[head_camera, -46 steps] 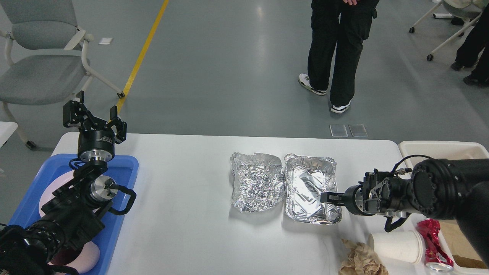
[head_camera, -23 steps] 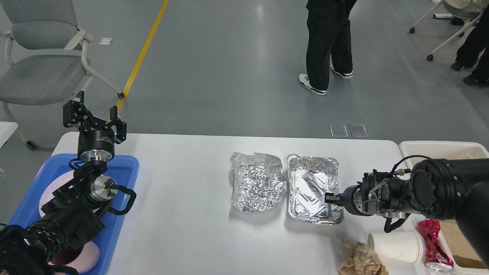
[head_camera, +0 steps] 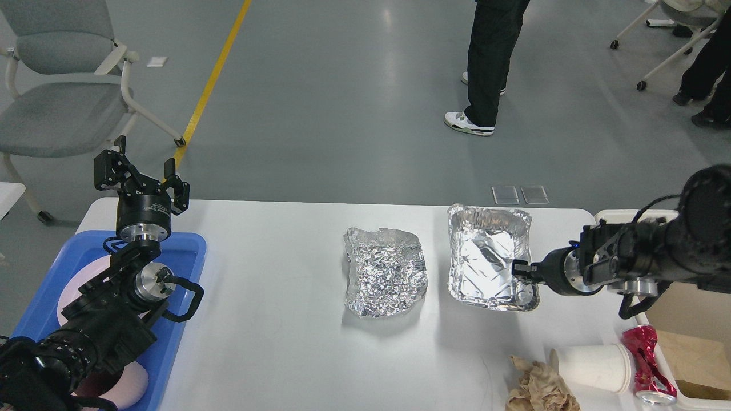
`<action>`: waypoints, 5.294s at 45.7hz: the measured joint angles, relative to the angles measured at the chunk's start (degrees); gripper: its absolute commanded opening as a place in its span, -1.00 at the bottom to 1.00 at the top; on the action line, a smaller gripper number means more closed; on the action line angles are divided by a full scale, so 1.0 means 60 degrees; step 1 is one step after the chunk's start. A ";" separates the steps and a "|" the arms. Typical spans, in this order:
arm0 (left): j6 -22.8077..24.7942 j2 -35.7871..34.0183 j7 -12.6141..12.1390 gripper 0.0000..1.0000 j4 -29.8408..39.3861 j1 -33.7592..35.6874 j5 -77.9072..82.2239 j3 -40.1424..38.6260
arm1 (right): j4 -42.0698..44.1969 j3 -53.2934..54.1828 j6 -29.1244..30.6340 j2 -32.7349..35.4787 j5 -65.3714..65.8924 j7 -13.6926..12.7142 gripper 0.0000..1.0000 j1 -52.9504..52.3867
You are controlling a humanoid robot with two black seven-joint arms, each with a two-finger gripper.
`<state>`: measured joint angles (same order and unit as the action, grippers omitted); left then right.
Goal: Tidy desktop
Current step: 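Lift the foil tray and drop it into the white bin, then bring the right gripper back to the crumpled foil wrap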
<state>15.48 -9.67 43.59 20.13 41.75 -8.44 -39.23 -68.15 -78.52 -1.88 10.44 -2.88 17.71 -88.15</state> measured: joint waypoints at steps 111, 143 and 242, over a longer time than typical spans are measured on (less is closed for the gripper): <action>-0.0001 -0.0008 0.0000 0.93 0.0000 -0.0010 -0.0001 -0.0008 | 1.1434 0.1508 0.1163 0.2878 -0.1801 -0.3683 1.00 0.8597; -0.0001 -0.0011 0.0011 0.93 0.0000 0.0001 0.0000 0.0006 | 1.0667 0.1661 0.2902 0.2003 -0.1844 -0.2289 1.00 0.4937; 0.0006 0.0001 0.0000 0.93 0.0015 -0.0015 0.0000 -0.0009 | 0.2510 0.1926 0.0162 -0.3565 -0.3173 -0.1339 -0.35 0.2317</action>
<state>15.51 -9.67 43.59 20.22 41.65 -8.44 -39.29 -53.09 -66.96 -0.91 -10.95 -21.92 9.67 -74.25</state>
